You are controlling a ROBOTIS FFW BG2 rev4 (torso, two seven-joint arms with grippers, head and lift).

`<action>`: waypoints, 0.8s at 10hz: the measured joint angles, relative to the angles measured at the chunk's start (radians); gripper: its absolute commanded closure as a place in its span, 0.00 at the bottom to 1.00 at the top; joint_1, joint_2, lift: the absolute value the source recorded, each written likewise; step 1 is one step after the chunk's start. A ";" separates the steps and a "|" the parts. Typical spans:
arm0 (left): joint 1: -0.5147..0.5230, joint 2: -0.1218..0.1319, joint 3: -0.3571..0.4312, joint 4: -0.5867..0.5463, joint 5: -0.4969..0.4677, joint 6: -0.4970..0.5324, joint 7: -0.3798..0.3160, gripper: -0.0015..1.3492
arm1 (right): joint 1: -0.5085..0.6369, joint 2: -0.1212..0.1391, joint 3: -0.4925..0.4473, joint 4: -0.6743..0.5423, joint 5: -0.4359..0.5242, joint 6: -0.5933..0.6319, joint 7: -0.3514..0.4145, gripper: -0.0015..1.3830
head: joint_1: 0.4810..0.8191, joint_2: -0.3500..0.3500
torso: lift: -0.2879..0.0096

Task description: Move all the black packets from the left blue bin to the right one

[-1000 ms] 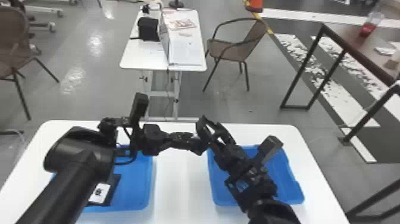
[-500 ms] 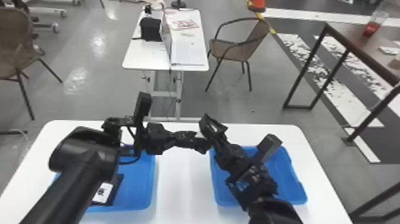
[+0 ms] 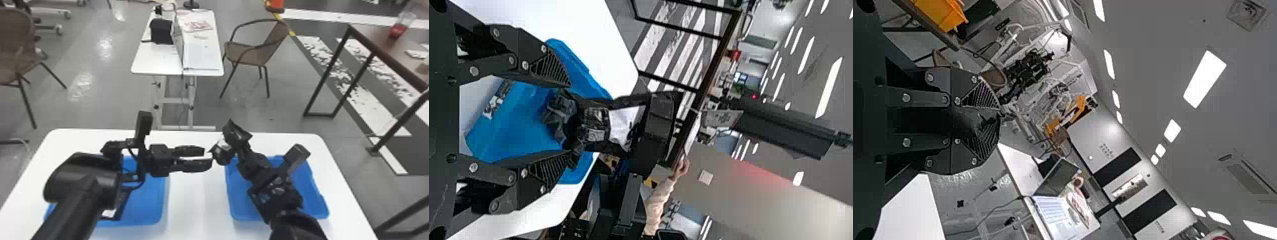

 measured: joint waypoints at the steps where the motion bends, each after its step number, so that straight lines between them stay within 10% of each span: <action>1: 0.050 0.000 0.051 -0.064 0.001 0.046 0.011 0.15 | -0.009 -0.006 -0.035 0.024 0.013 -0.001 0.000 0.92 | 0.63 0.28 | 0.97; 5: 0.304 0.063 0.210 -0.419 0.210 0.186 0.177 0.15 | -0.046 -0.064 -0.118 0.234 0.097 0.021 -0.006 0.89 | 0.63 0.31 | 0.97; 8: 0.440 0.069 0.306 -0.572 0.233 0.273 0.210 0.15 | -0.061 -0.055 -0.234 0.287 0.320 0.065 -0.054 0.16 | 0.63 0.31 | 0.97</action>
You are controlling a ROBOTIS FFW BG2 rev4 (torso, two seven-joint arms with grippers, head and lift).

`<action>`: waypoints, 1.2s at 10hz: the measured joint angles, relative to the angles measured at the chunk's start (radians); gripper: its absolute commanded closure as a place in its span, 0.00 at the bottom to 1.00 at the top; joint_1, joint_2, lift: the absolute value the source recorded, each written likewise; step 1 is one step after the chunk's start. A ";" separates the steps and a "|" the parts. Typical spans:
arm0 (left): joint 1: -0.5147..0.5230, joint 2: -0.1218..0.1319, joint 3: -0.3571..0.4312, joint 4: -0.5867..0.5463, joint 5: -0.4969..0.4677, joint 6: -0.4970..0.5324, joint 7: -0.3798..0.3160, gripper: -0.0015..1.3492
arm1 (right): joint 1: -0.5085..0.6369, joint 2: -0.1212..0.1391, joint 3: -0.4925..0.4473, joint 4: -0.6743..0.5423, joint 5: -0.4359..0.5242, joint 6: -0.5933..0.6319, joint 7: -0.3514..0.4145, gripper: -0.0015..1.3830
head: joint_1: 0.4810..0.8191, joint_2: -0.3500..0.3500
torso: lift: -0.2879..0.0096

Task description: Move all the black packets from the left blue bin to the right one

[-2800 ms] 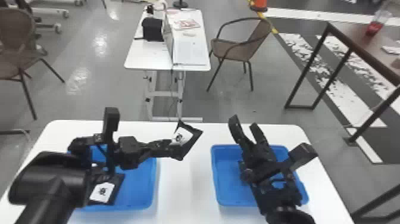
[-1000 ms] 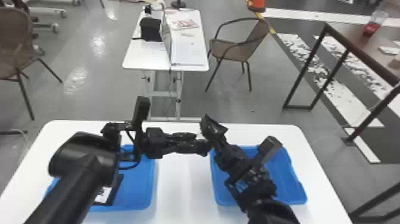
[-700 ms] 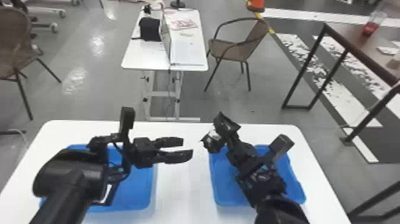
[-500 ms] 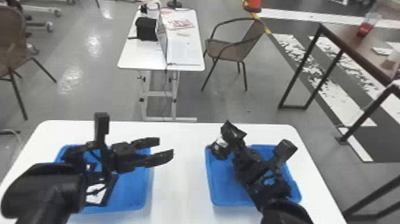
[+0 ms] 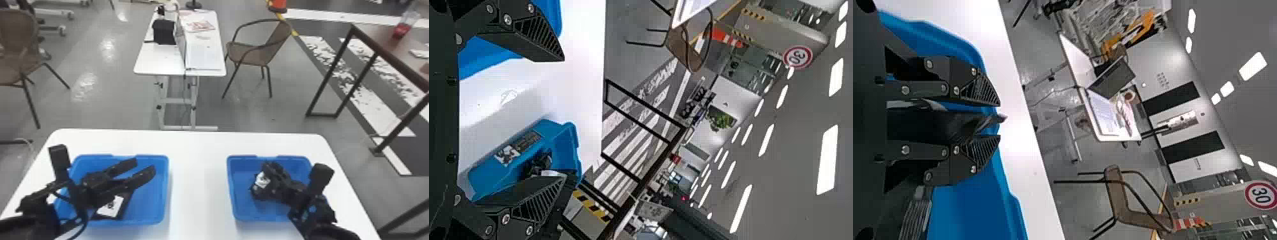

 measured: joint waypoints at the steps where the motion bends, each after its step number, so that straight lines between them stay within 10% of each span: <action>1: 0.026 -0.007 0.027 -0.024 -0.002 0.031 0.026 0.15 | 0.015 0.007 -0.025 -0.019 0.068 -0.006 -0.040 0.02 | 0.63 0.30 | 0.97; 7: 0.075 -0.033 0.185 -0.077 -0.165 0.146 0.045 0.16 | 0.275 0.068 -0.028 -0.384 0.102 -0.093 -0.041 0.09 | 0.63 0.44 | 0.97; 12: -0.007 -0.068 0.185 -0.059 -0.531 0.315 0.145 0.16 | 0.283 0.081 0.011 -0.368 -0.044 -0.079 0.046 0.09 | 0.63 0.58 | 0.97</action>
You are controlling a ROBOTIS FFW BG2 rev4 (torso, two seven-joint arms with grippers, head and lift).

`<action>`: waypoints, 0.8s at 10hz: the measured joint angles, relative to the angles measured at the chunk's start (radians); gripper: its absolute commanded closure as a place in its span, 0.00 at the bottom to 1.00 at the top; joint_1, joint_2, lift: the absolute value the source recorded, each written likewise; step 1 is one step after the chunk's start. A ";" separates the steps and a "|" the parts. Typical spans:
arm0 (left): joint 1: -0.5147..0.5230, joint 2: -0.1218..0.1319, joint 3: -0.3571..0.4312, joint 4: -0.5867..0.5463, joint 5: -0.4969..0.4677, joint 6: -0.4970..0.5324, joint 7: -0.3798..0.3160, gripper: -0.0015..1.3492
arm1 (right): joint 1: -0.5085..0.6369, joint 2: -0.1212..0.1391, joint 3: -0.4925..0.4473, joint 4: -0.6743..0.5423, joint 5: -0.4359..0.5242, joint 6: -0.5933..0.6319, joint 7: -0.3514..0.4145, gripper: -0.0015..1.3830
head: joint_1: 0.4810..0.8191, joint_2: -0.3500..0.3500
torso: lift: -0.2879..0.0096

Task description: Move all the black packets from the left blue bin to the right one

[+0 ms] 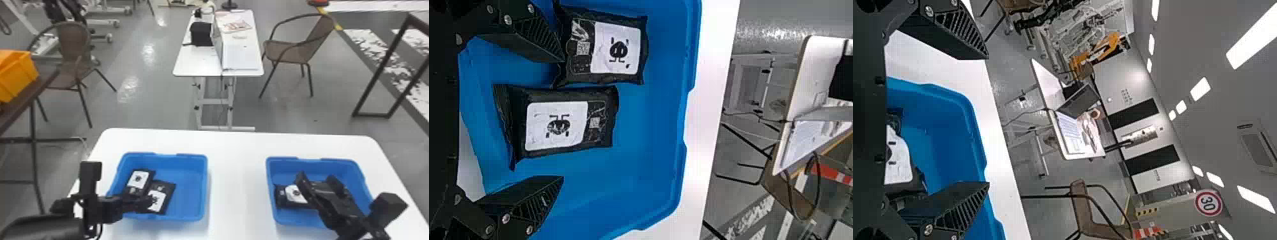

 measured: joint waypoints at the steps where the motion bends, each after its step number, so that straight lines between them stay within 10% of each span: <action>1: -0.033 0.000 -0.009 0.057 -0.011 0.008 0.006 0.16 | -0.008 0.000 0.002 0.007 -0.006 0.000 0.008 0.09 | 0.63 0.59 | 0.97; 6: -0.153 0.031 -0.089 0.331 0.061 -0.025 0.063 0.18 | -0.012 0.000 0.007 0.012 -0.018 0.004 0.020 0.09 | 0.63 0.52 | 0.97; 8: -0.174 0.037 -0.096 0.377 0.058 -0.007 0.084 0.73 | -0.012 0.000 0.011 0.020 -0.031 0.006 0.025 0.09 | 0.63 0.53 | 0.97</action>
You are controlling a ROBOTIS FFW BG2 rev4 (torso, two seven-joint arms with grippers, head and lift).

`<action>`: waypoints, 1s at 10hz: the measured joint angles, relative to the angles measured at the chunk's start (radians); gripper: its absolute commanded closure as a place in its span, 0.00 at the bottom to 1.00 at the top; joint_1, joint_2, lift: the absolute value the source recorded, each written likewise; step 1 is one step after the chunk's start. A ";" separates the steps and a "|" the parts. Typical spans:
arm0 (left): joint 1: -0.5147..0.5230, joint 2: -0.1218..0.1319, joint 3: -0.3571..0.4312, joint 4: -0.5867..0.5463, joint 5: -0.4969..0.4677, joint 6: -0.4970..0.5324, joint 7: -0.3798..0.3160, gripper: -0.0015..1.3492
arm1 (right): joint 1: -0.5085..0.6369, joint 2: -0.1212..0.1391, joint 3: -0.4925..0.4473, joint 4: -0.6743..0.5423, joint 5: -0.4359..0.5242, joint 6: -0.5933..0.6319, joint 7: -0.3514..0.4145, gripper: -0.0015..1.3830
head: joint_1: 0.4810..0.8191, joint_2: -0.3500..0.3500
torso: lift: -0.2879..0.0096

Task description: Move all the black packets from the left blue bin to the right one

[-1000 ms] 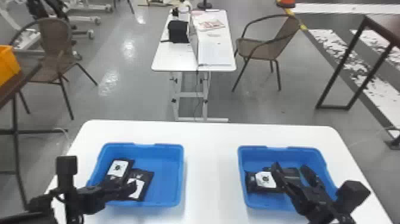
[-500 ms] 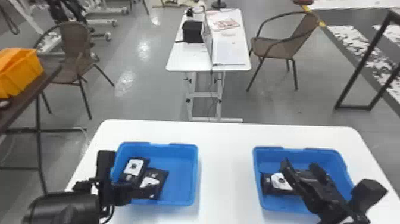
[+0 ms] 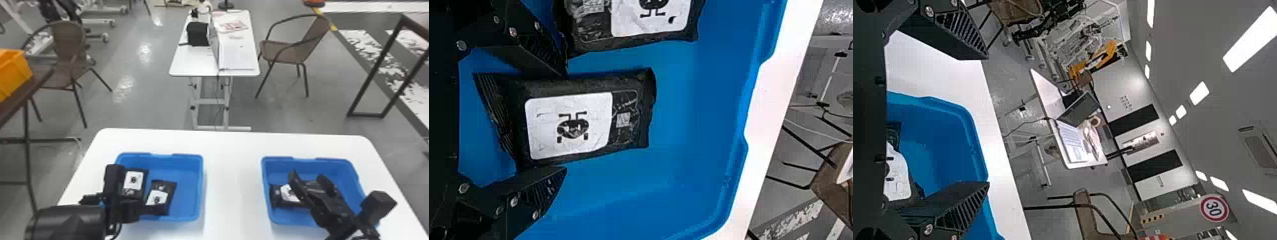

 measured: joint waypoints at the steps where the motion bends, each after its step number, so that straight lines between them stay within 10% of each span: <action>1: -0.007 0.008 -0.008 0.016 0.004 0.000 0.003 0.90 | 0.000 0.000 0.002 0.004 -0.006 0.001 0.001 0.09 | 0.63 0.53 | 0.97; 5: 0.007 0.067 -0.079 0.023 0.070 -0.217 -0.088 0.90 | 0.000 0.000 0.010 0.014 -0.030 0.003 0.002 0.09 | 0.63 0.52 | 0.97; 10: 0.066 0.072 -0.059 0.022 0.313 -0.514 -0.394 0.90 | -0.019 0.000 0.034 0.016 -0.041 0.031 0.030 0.09 | 0.63 0.46 | 0.97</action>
